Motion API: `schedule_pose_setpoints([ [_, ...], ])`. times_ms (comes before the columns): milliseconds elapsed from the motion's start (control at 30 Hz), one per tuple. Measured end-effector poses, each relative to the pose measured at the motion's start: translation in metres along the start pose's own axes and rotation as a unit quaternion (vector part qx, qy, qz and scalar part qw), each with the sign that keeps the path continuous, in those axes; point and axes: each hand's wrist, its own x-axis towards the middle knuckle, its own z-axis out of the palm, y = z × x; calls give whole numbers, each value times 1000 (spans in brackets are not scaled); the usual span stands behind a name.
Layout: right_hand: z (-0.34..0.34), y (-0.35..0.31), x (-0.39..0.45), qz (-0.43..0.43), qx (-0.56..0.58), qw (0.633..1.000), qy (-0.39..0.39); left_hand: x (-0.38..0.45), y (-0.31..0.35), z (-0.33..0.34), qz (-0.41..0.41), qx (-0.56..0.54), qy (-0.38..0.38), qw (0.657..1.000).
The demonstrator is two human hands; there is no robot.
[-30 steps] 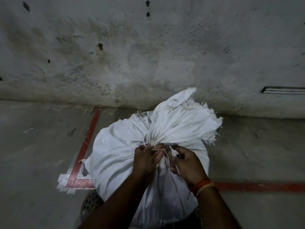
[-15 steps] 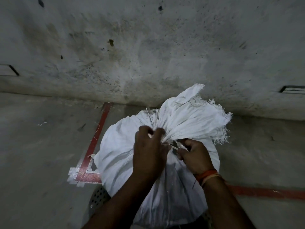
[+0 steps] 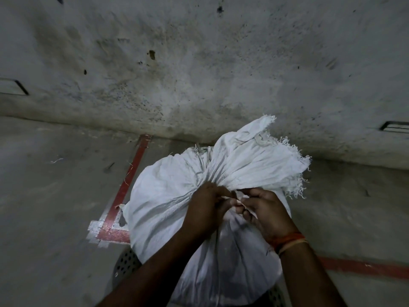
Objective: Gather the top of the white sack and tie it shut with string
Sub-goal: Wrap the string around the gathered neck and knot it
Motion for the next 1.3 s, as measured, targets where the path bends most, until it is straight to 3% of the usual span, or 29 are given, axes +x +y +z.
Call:
schedule_pose_setpoints([
  [200,-12,-3,0,6,19,1000,6,-2,0,-3,-49,-6,47,998],
  [733,-7,-4,-4,-6,-34,999,-39,-4,2,7,-22,-19,61,998],
  [967,-6,-1,-2,-22,-62,997,-37,-5,1,9,-21,-18,65,997],
  [1233,0,3,-2,-84,-179,980,-12,-7,3,18,-18,-17,87,996],
  [1300,1,3,-1,-70,-141,987,-18,-6,0,19,-12,-8,78,997],
])
